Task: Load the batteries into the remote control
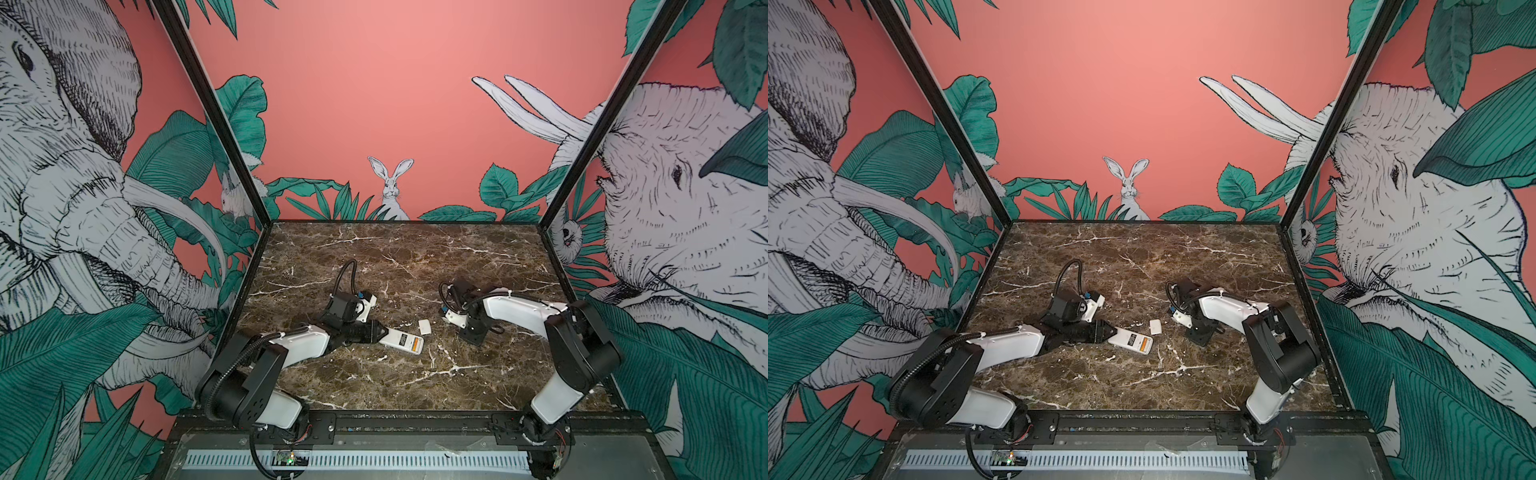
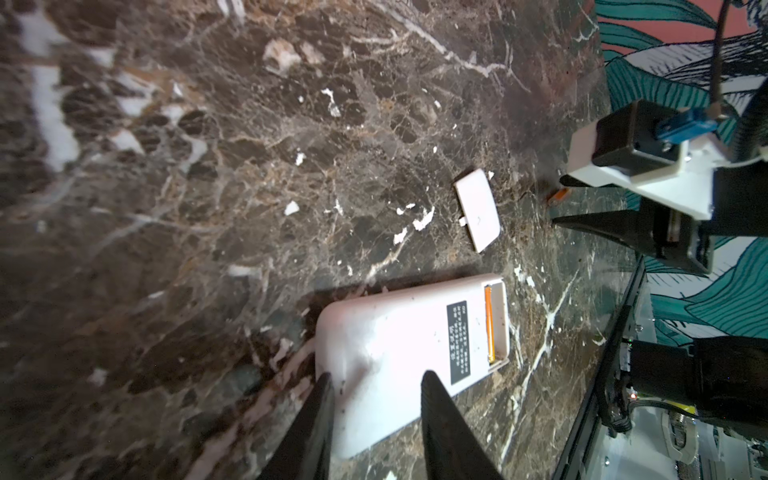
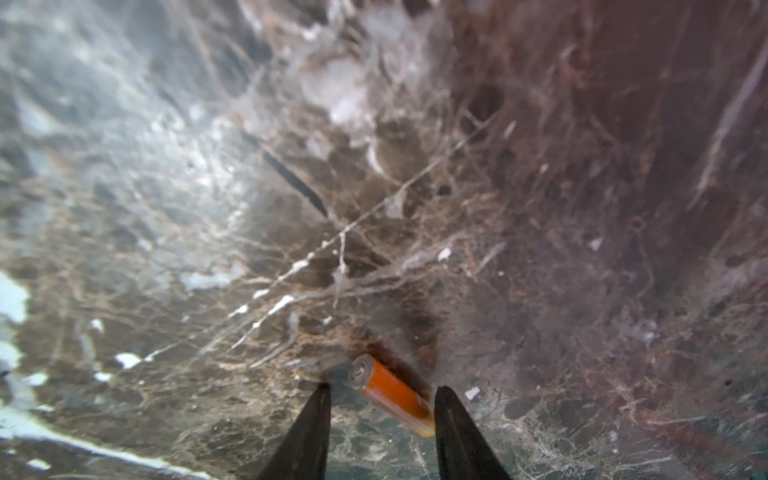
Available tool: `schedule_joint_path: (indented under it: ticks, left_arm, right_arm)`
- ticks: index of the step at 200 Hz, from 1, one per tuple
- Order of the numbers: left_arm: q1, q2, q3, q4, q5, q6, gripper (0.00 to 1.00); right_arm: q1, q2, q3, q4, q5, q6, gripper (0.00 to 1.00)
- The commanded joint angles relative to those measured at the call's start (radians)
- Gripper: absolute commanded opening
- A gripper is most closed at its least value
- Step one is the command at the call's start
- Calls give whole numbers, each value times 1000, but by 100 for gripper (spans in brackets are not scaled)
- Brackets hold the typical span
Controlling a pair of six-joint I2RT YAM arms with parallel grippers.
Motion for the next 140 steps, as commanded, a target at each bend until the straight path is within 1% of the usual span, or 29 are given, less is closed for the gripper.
schedule_joint_path:
  ticks: [1,51,103,127,140]
  left_arm:
    - [4,-12,-5,6,-2,-3,36]
    - [4,-9,0,-2,-8,-4,36]
    - [4,-8,-11,11,-13,-19,36]
    - [4,-14,-12,9,-14,-19,35]
    - [4,-15,-14,9,-16,-19,35]
  right_arm:
    - [-7,27,3,1,2,1,37]
    - [-7,32,6,3,-5,4,33]
    - [-7,27,13,2,-13,0,33]
    - [-6,28,25,-7,-44,-5,33]
    - [-6,35,28,-8,-49,-8,31]
